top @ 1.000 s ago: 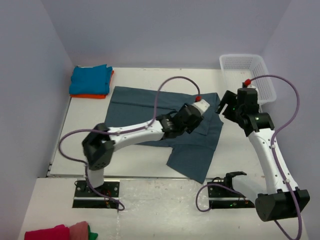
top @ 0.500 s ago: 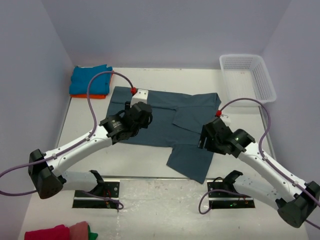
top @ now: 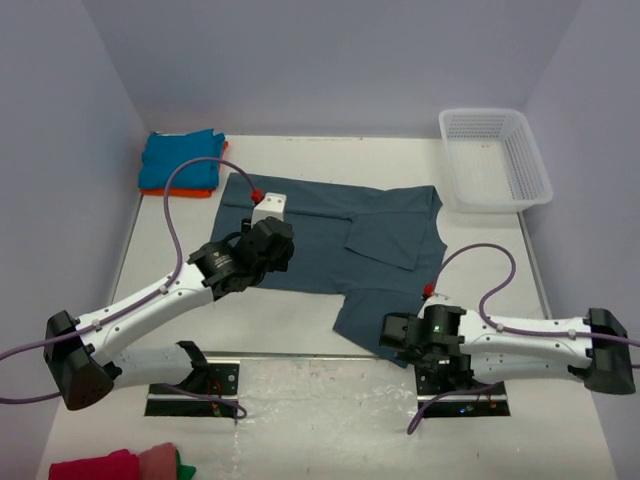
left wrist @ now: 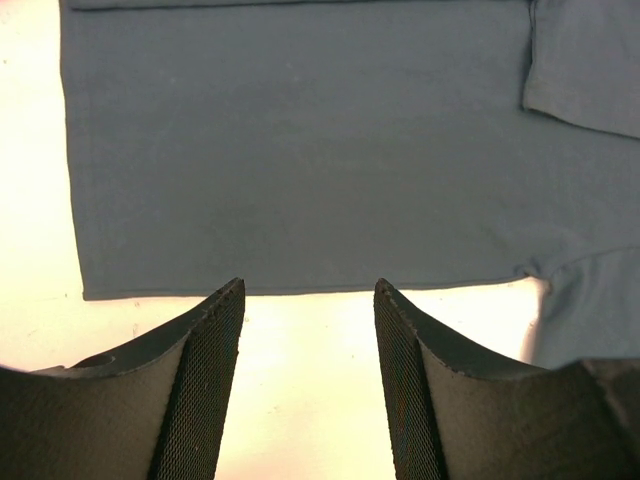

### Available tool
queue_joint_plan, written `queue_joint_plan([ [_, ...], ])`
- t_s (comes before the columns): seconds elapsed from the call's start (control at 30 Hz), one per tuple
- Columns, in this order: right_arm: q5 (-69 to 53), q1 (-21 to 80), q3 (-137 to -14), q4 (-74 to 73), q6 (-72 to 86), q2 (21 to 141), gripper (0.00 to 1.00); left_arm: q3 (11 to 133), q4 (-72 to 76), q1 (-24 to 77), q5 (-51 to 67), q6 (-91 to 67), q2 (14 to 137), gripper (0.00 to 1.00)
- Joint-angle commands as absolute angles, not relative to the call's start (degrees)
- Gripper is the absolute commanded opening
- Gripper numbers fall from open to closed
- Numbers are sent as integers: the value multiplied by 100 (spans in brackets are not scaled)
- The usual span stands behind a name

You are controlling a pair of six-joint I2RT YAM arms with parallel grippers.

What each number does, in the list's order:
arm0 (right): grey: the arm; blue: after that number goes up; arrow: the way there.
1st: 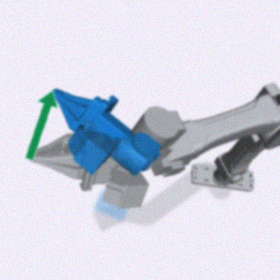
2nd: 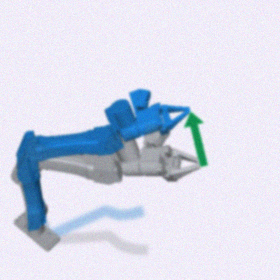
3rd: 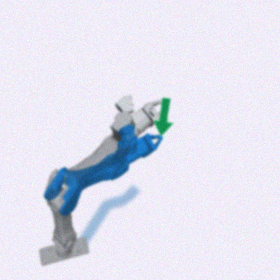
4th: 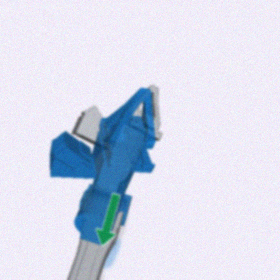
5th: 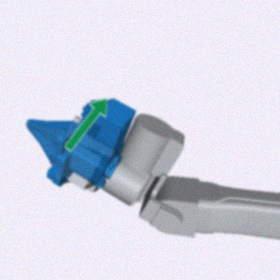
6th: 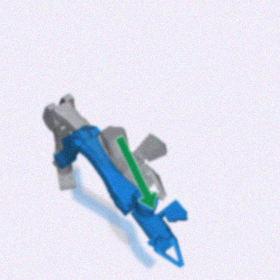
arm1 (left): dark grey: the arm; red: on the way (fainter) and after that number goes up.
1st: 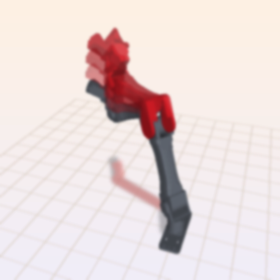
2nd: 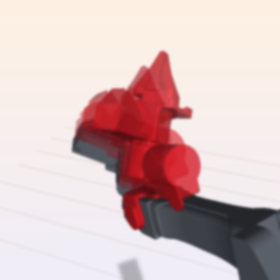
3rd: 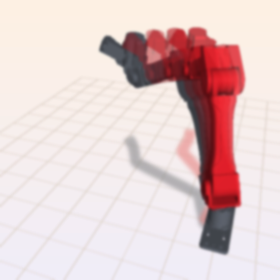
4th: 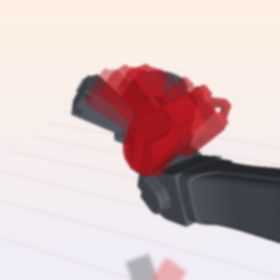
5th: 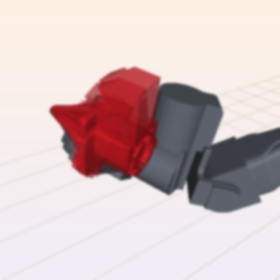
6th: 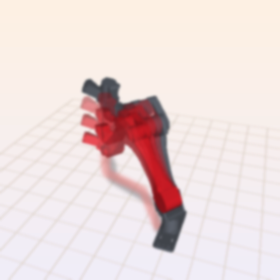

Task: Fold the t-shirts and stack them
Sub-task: Grap the side of the flattened tshirt closest away from the robot with both arms

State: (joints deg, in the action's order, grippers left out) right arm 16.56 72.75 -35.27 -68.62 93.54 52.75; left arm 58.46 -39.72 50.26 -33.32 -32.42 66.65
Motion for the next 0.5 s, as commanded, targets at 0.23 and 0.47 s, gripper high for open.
queue_joint_plan([
  [0.23,1749,8174,-3613,-6953,11522,6610,44,5538,-3718,5001,-3129,-3182,6214,56],
  [0.47,2021,8174,-3270,-7040,11681,5731,41,5449,-3612,5001,-3006,-3129,6143,56],
])
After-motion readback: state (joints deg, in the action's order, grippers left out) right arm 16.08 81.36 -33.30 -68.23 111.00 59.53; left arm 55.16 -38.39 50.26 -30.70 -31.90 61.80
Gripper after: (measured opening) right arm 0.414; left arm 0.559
